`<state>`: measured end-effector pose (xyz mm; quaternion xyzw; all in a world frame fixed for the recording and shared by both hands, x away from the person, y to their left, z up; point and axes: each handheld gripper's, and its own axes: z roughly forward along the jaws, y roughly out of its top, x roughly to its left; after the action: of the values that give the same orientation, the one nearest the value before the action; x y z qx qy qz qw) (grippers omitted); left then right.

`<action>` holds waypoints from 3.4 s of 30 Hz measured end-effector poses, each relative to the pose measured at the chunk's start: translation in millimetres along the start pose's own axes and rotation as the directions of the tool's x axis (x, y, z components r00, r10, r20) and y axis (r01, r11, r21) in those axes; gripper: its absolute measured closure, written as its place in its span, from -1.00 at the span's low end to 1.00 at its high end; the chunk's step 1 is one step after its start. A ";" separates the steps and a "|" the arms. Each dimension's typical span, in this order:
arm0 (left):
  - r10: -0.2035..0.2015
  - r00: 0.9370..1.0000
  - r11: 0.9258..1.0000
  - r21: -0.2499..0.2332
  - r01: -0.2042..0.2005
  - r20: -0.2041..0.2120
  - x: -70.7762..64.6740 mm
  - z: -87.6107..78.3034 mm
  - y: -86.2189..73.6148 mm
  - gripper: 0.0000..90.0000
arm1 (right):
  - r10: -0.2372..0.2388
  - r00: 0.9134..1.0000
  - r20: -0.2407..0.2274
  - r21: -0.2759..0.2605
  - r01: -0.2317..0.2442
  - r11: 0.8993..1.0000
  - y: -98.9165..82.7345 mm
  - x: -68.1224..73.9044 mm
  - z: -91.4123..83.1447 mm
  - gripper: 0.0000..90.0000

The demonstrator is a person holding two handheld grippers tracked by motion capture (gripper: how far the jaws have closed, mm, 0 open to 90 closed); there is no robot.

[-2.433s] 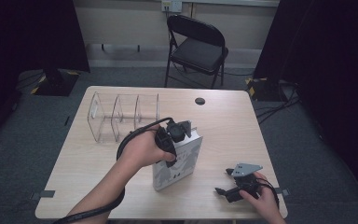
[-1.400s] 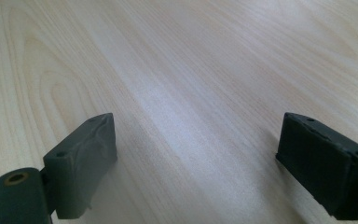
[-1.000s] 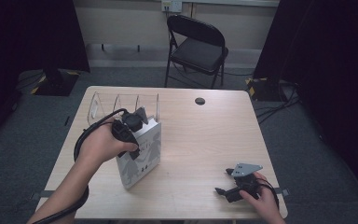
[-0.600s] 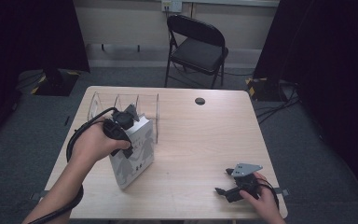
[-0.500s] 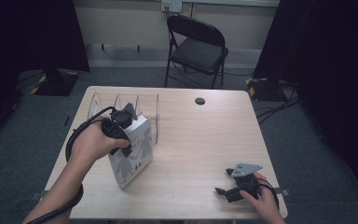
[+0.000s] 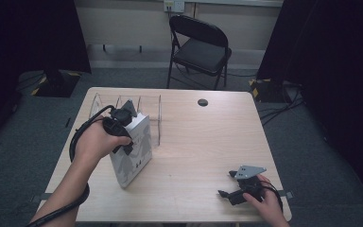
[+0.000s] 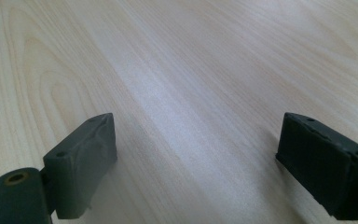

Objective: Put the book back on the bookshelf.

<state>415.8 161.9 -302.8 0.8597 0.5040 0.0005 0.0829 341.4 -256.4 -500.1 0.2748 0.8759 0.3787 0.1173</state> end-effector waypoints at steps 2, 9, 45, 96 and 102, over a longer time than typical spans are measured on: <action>-0.004 1.000 1.000 -0.002 0.004 0.000 -0.6 -0.4 2.7 0.17 | 0.000 1.000 0.000 0.000 0.000 1.000 0.0 0.0 0.0 -0.76; -0.056 0.998 0.998 0.011 0.056 -0.010 -2.4 1.1 12.4 0.17 | 0.000 1.000 0.000 0.000 0.000 1.000 0.0 0.0 0.0 -0.76; -0.157 0.987 0.987 -0.024 0.156 -0.039 -2.6 -1.4 35.8 0.17 | -0.001 1.000 0.000 0.000 0.001 1.000 0.0 0.0 0.0 -0.76; -0.276 0.960 0.959 -0.082 0.272 -0.048 7.4 6.4 69.1 0.17 | 0.001 1.000 -0.002 0.002 -0.001 1.000 0.0 0.1 -0.2 -0.76; -0.285 0.957 0.956 -0.089 0.280 -0.051 8.5 8.9 74.9 0.17 | 0.001 1.000 -0.001 0.002 -0.001 1.000 0.0 0.1 -0.2 -0.76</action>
<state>485.6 132.1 -301.6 0.7744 0.6235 0.0362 0.1006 341.3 -256.5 -499.9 0.2752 0.8762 0.3783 0.1163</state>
